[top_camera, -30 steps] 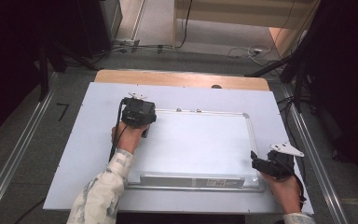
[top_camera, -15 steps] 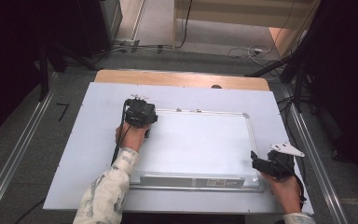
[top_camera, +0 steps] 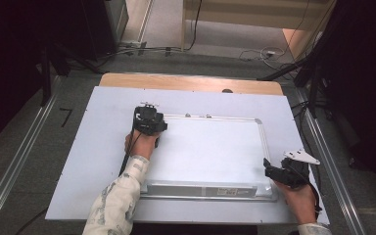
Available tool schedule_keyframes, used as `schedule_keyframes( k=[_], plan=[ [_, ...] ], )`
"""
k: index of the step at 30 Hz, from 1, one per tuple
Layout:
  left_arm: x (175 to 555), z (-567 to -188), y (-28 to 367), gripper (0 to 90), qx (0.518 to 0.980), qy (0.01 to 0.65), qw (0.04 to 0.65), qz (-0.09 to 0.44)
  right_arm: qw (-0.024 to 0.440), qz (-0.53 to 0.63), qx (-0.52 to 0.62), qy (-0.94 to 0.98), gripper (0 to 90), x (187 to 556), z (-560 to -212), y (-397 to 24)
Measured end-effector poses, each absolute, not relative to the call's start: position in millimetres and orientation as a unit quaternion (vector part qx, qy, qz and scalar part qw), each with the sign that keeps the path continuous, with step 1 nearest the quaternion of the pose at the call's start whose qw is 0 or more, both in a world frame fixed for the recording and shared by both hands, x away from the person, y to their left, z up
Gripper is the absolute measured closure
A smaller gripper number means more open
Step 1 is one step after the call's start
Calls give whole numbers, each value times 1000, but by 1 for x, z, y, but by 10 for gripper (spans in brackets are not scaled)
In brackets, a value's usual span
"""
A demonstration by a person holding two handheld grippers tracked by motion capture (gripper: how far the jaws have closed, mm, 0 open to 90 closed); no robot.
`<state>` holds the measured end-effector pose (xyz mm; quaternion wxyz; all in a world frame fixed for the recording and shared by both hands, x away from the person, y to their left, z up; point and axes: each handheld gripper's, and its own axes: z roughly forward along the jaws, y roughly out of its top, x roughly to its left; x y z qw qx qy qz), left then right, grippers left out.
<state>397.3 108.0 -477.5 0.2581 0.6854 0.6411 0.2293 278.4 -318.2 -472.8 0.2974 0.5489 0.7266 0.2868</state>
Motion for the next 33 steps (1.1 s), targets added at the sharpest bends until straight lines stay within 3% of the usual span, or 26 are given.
schedule_keyframes(
  k=[18,27,33],
  plan=[
    [386,-466,109,373,685,628,282,238,298,287,548,727,148,278,-473,-318],
    [367,-452,115,371,675,611,344,231,300,286,548,727,148,278,-473,-318],
    [357,-440,115,322,674,595,368,236,300,286,550,725,148,278,-473,-318]
  ],
)
